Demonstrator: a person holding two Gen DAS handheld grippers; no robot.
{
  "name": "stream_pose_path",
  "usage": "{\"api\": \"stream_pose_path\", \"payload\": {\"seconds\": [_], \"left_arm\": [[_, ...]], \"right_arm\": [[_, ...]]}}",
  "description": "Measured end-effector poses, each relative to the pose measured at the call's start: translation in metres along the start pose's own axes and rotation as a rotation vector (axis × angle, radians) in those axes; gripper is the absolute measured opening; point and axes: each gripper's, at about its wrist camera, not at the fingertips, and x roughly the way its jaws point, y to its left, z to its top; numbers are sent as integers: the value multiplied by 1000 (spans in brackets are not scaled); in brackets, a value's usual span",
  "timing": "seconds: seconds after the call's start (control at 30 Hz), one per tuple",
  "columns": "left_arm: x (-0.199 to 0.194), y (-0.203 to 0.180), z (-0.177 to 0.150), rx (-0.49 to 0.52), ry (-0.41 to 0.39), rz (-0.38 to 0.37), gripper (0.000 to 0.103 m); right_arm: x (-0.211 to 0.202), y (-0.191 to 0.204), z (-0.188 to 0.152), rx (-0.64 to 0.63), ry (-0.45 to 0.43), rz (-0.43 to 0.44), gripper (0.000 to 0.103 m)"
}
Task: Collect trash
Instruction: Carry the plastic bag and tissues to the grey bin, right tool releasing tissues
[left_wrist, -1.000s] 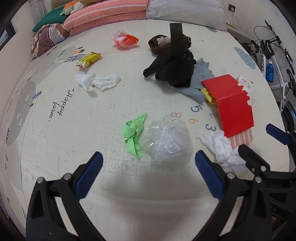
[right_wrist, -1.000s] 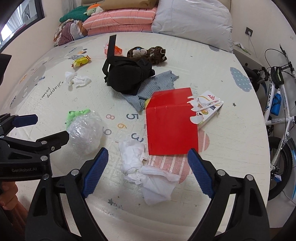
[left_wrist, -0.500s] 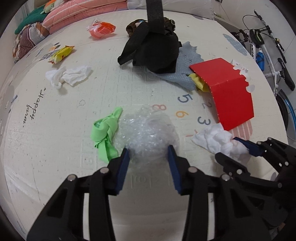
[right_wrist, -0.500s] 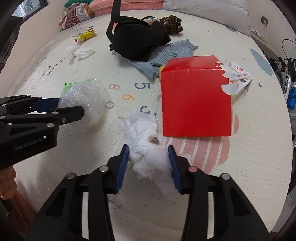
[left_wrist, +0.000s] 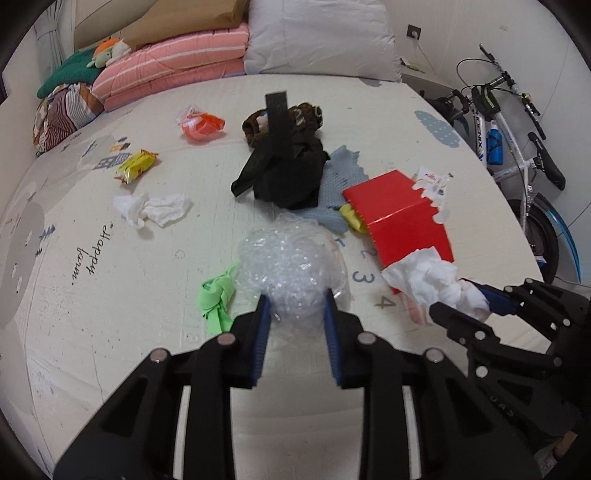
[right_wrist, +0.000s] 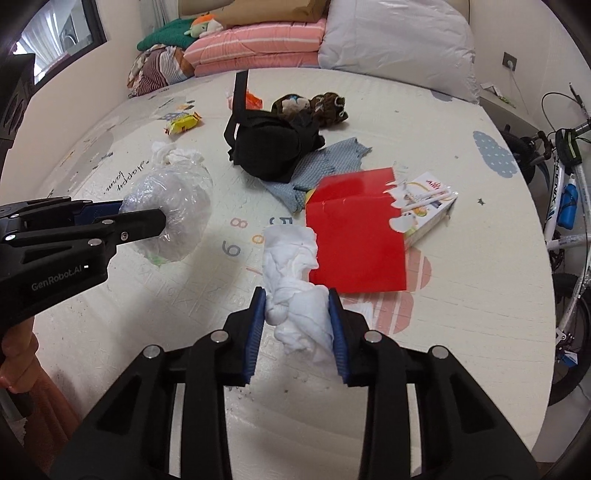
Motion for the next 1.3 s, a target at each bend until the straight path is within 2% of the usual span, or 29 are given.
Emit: {"api": "stream_pose_path", "payload": {"seconds": [0.17, 0.37, 0.57, 0.77, 0.9, 1.03, 1.17, 1.3], "left_arm": [[-32, -44, 5, 82, -67, -18, 28], [-54, -116, 9, 182, -91, -102, 28], [-60, -217, 11, 329, -103, -184, 28], [-50, -330, 7, 494, -78, -281, 28], [-29, -395, 0, 582, -37, -362, 28], [5, -454, -8, 669, 19, -414, 28], [38, -497, -13, 736, 65, -435, 28], [75, -523, -14, 774, 111, -436, 28]], "right_arm": [[-56, -26, -7, 36, -81, -46, 31], [-124, -87, -42, 117, -149, -160, 31], [-182, -175, -95, 257, -178, -307, 31], [-215, -266, -157, 397, -154, -438, 31], [-224, -317, -194, 480, -132, -488, 31], [-216, -361, -226, 563, -106, -506, 31], [-193, -399, -250, 634, -84, -500, 32], [-163, -426, -262, 674, -69, -474, 32]]}}
